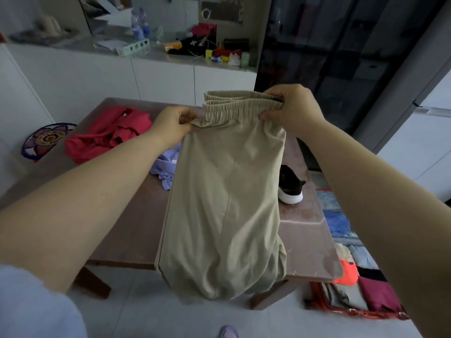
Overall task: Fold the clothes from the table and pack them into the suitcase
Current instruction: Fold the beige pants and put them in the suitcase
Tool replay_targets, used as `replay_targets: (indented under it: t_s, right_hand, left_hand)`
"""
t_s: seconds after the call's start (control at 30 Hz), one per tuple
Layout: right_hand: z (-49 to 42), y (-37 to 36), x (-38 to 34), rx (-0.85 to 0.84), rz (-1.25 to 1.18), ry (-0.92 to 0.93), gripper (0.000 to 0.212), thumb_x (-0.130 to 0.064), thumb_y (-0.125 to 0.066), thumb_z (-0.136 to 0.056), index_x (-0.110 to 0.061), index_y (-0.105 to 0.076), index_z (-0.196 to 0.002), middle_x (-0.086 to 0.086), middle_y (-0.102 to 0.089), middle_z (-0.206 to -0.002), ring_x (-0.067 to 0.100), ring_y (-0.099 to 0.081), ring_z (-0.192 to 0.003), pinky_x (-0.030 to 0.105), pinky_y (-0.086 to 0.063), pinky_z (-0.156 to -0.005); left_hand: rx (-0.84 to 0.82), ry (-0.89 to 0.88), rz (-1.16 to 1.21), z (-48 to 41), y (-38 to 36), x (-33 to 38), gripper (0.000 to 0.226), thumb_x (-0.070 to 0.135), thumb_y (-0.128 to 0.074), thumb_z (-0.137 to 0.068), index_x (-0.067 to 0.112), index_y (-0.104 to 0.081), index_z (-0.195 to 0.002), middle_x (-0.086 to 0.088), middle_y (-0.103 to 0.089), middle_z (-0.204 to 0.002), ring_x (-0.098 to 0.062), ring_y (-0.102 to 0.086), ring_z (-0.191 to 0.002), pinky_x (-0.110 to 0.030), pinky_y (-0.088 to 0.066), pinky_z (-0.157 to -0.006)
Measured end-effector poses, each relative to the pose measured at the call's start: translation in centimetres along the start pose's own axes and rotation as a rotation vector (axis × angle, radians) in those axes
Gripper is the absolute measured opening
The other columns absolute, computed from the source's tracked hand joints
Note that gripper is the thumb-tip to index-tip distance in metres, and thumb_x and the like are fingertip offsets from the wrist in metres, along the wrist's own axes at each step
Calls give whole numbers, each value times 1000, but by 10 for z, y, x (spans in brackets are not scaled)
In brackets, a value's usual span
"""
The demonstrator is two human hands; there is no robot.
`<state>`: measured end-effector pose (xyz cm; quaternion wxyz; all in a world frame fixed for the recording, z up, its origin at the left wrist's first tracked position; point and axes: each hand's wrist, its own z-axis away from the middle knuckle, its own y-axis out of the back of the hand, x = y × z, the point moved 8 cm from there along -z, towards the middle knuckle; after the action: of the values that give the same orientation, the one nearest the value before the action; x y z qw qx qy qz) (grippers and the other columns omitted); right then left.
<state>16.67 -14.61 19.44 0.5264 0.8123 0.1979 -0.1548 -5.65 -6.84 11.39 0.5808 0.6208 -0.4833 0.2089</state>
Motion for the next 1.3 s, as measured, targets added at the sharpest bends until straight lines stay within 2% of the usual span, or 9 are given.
replay_targets:
  t_s: [0.1,0.23,0.43,0.57,0.77,0.93,1.1,1.2,1.3]
  right_hand:
    - [-35,-15,12,46,31,68,29,-19,-69,-79,-24,-69,-108,-1,-70,-97,21,-62,-93,41,-51,-84]
    - [-50,-55,24,168,128,192,27,-16,-61,-82,-17,-68,-108,1,-71,-100,25,-62,-96,36,-29,-106]
    - [30,-170,61,113,145,466,20,-15,-63,-71,-16,-63,-90,2,-70,-89,24,-63,-86,45,-26,-107]
    - [89,-231,92,-107,19,366,63,-6,-85,-56,-23,-50,-106,-1,-70,-103,15,-56,-101,44,-19,-111]
    - [42,-206,88,23,-43,369,36,-25,-69,-75,-23,-52,-106,-1,-71,-96,18,-64,-88,43,-25,-110]
    - [84,-232,84,-172,78,569,44,-14,-64,-80,-22,-54,-122,-3,-68,-111,14,-61,-104,47,-20,-111]
    - [140,-272,117,-534,127,387,60,-54,-43,-89,-24,-39,-140,-2,-52,-139,13,-49,-128,45,-7,-115]
    - [111,-250,112,-309,-68,231,38,-40,-44,-95,-24,-48,-129,2,-60,-128,5,-53,-109,49,-26,-109]
    - [73,-242,119,-210,-20,28,51,-32,-53,-88,-22,-43,-136,7,-49,-138,19,-41,-125,49,-25,-112]
  left_hand:
    - [87,18,-50,-32,0,-12,18,1,-62,-86,-1,-63,-103,8,-58,-77,17,-52,-59,-4,-39,-64]
    - [130,149,-109,-54,-6,-60,18,-1,-62,-85,1,-63,-103,-12,-62,-92,-16,-56,-87,-31,-47,-82]
    - [-4,307,-84,-11,-67,-154,21,-11,-56,-85,9,-60,-84,-5,-60,-79,-8,-54,-77,-23,-39,-75]
    - [-47,309,-141,18,-89,-205,22,-17,-56,-78,3,-65,-82,-13,-65,-89,-18,-56,-88,-10,-40,-76]
    - [-69,276,22,-21,-78,-195,19,-10,-59,-84,10,-59,-86,-3,-59,-85,6,-56,-75,-12,-42,-71]
    - [-315,-170,-379,-16,-84,-185,20,6,-64,-64,26,-66,-68,-3,-67,-89,-18,-61,-88,-24,-35,-82]
    - [-262,-324,-589,30,-102,-198,27,16,-42,-67,26,-64,-80,-3,-68,-101,-20,-45,-96,-43,-44,-86]
    - [-157,-217,-362,15,-99,-178,24,25,-44,-78,28,-49,-101,-4,-64,-107,-17,-49,-99,-32,-34,-90]
    - [-337,-86,-352,-6,-125,-171,58,59,-45,-78,34,-39,-130,-2,-54,-130,-16,-43,-123,-46,-25,-109]
